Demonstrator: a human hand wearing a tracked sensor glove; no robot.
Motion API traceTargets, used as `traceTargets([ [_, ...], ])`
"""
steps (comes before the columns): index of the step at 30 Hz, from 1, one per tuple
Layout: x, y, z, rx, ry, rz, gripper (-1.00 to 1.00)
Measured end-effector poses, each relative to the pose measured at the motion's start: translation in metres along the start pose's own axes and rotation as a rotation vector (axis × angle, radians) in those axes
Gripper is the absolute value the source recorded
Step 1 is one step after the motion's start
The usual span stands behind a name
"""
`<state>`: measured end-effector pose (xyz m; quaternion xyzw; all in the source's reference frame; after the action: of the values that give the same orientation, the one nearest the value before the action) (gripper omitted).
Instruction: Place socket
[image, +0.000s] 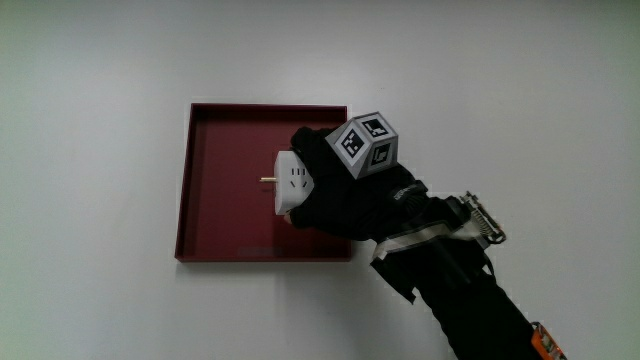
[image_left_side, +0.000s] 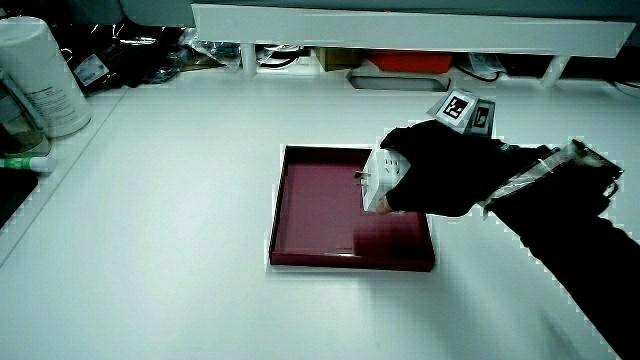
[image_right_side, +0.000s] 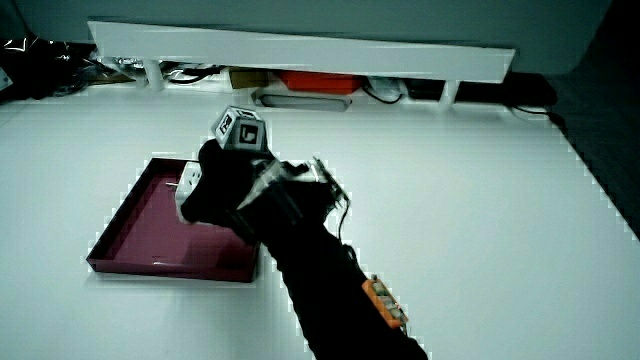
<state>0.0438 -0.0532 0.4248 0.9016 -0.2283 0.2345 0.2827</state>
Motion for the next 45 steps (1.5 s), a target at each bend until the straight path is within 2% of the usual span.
traceTargets([
  [2,0.001,0.006,-0.009,-0.02,0.017,-0.007,0.0],
  [6,0.007,0.015,-0.024,-0.015,0.004,-0.049,0.0],
  [8,0.011,0.022,-0.032,-0.044,0.012,-0.075,0.0],
  [9,0.009,0.023,-0.033,-0.052,0.017,-0.059,0.0],
  [10,0.013,0.025,-0.039,-0.05,-0.004,-0.072,0.0],
  [14,0.019,0.028,-0.052,-0.077,-0.015,-0.101,0.0],
  [16,0.021,0.028,-0.053,-0.088,0.0,-0.097,0.0],
  [18,0.018,0.028,-0.052,-0.075,-0.018,-0.105,0.0],
  [20,0.016,0.03,-0.053,-0.114,-0.019,-0.119,0.0],
  [21,0.016,0.03,-0.054,-0.113,-0.032,-0.125,0.0],
  [23,0.019,0.031,-0.055,-0.134,-0.016,-0.132,0.0],
  [29,0.021,0.029,-0.057,-0.143,0.01,-0.119,0.0],
  [31,0.022,0.028,-0.058,-0.156,0.0,-0.137,-0.14],
  [32,0.022,0.028,-0.058,-0.164,0.011,-0.119,-0.21],
  [33,0.023,0.027,-0.059,-0.175,0.003,-0.124,-0.29],
  [34,0.023,0.026,-0.057,-0.174,0.002,-0.13,-0.36],
  [35,0.028,0.025,-0.057,-0.195,0.025,-0.121,-0.43],
  [36,0.03,0.023,-0.054,-0.192,0.06,-0.109,-0.5],
  [38,0.033,0.015,-0.043,-0.182,0.086,-0.096,-0.64],
  [40,0.037,0.008,-0.033,-0.204,0.116,-0.075,-0.79],
  [41,0.036,0.001,-0.025,-0.205,0.145,-0.048,-0.86],
  [42,0.035,-0.006,-0.016,-0.19,0.157,-0.045,-0.93],
  [43,0.038,-0.01,-0.013,-0.205,0.127,-0.039,-1.0],
  [44,0.038,-0.018,-0.006,-0.212,0.158,-0.016,-1.0],
  [45,0.035,-0.026,0.004,-0.195,0.183,0.016,-1.0],
])
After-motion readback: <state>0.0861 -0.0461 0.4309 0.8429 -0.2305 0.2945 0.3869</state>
